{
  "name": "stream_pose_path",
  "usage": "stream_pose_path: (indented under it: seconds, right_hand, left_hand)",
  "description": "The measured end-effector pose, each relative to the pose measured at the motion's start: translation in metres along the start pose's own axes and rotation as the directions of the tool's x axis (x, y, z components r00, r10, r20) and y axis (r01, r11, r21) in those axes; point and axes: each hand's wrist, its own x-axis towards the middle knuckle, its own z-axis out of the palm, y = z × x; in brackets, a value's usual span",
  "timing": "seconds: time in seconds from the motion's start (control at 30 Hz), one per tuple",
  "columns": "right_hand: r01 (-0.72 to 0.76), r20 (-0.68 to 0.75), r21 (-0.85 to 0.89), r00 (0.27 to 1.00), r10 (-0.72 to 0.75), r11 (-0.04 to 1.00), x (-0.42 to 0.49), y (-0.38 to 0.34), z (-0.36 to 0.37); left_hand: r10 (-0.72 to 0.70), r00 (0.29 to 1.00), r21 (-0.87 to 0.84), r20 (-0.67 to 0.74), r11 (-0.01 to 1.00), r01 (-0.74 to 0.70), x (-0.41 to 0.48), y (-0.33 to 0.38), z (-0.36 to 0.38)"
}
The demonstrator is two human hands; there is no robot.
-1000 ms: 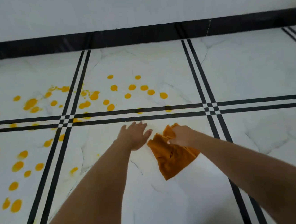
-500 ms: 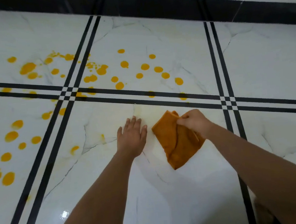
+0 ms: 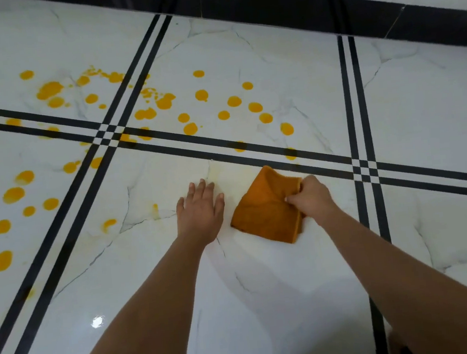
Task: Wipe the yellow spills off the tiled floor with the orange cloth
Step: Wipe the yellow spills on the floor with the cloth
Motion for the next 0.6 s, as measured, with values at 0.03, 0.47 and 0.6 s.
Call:
stream_pose_path:
  seconds: [0.03, 0.47, 0.6]
  right_hand:
    - [0.079, -0.098, -0.129, 0.991, -0.092, 0.989, -0.003, -0.002, 0.003]
    - [0.347, -0.175, -0.487, 0.861, -0.479, 0.801, 0.038, -0.036, 0.071]
    - [0.711, 0.171, -0.625, 0.528, -0.832, 0.323, 0.053, -0.012, 0.062]
  left_hand:
    - [0.001, 1.000, 0.014, -0.011, 1.000, -0.001, 0.000, 0.001, 0.003]
    - [-0.035, 0.982, 0.134, -0.184, 0.989, 0.061, 0.031, -0.004, 0.017]
    - [-0.063, 0.974, 0.125, -0.219, 0.988, 0.092, 0.054, -0.014, 0.009]
